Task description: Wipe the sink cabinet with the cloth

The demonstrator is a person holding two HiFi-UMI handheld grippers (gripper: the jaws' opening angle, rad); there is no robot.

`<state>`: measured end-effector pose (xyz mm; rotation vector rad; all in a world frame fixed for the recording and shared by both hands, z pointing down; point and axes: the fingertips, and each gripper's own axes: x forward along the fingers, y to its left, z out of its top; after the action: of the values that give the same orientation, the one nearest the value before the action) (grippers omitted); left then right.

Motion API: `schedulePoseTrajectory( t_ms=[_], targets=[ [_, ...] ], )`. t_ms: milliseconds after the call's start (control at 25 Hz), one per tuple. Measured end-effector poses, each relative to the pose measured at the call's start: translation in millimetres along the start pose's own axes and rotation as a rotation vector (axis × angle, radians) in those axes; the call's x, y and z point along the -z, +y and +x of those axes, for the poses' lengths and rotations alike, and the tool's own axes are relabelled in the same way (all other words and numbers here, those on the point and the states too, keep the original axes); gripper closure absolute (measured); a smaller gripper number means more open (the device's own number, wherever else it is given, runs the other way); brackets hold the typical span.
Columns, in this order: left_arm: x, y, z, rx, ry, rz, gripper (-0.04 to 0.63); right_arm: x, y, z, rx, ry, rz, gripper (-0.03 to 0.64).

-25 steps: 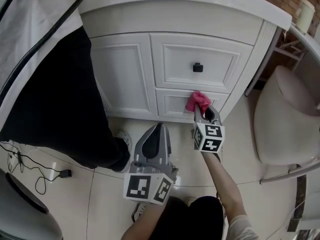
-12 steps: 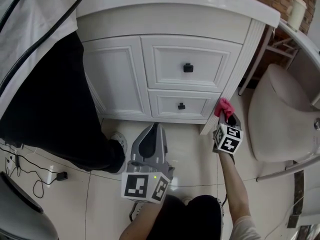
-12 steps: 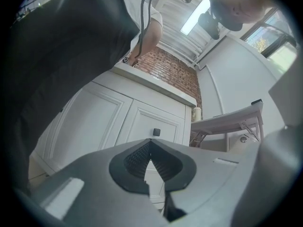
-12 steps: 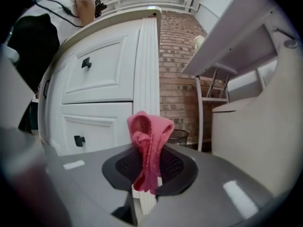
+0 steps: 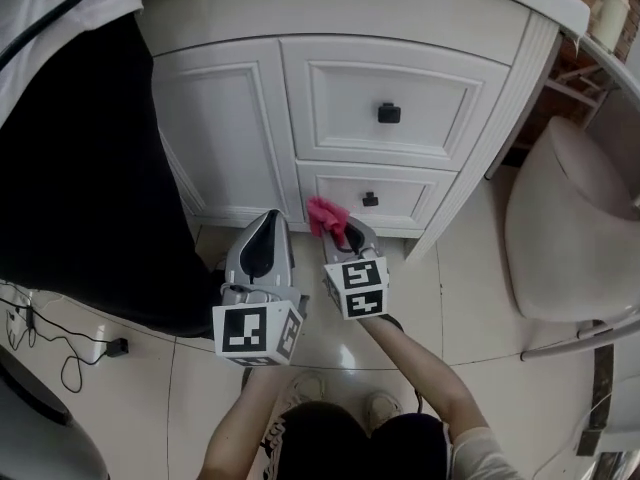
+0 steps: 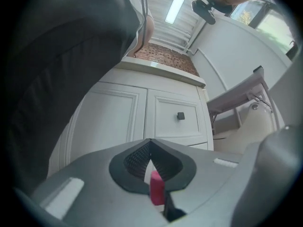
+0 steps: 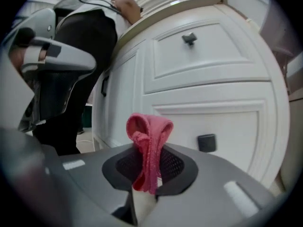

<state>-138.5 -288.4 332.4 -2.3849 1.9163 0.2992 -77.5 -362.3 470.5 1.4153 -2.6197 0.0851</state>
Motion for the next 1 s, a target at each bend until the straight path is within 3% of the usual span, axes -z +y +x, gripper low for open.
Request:
schedulePoseTrajectory(
  t_ms=[80, 160, 320, 600, 760, 1000],
  targets=[
    [17, 3, 3, 0.016, 0.012, 0.026, 0.591, 9, 23, 22, -0.048, 0.005, -0.049, 0.555],
    [33, 4, 7, 0.027, 0.018, 0.036, 0.591, 13, 25, 37, -0.041, 0.000, -0.053, 0.554],
    [52, 1, 10, 0.053, 0.011, 0.065, 0.591, 21, -17, 35, 0.066, -0.013, -0.001, 0.554],
    [76, -14, 16, 0.073, 0.027, 0.046, 0.591, 58, -115, -18, 0.255, 0.008, 0.059, 0.554],
    [83, -29, 18, 0.107, 0.037, 0.054, 0.591, 66, -167, -50, 0.381, -0.024, 0.162, 0.554],
    [87, -35, 21, 0.101, 0.045, 0.063, 0.591, 83, -216, -90, 0.494, -0.010, 0.171, 0.554]
  ],
)
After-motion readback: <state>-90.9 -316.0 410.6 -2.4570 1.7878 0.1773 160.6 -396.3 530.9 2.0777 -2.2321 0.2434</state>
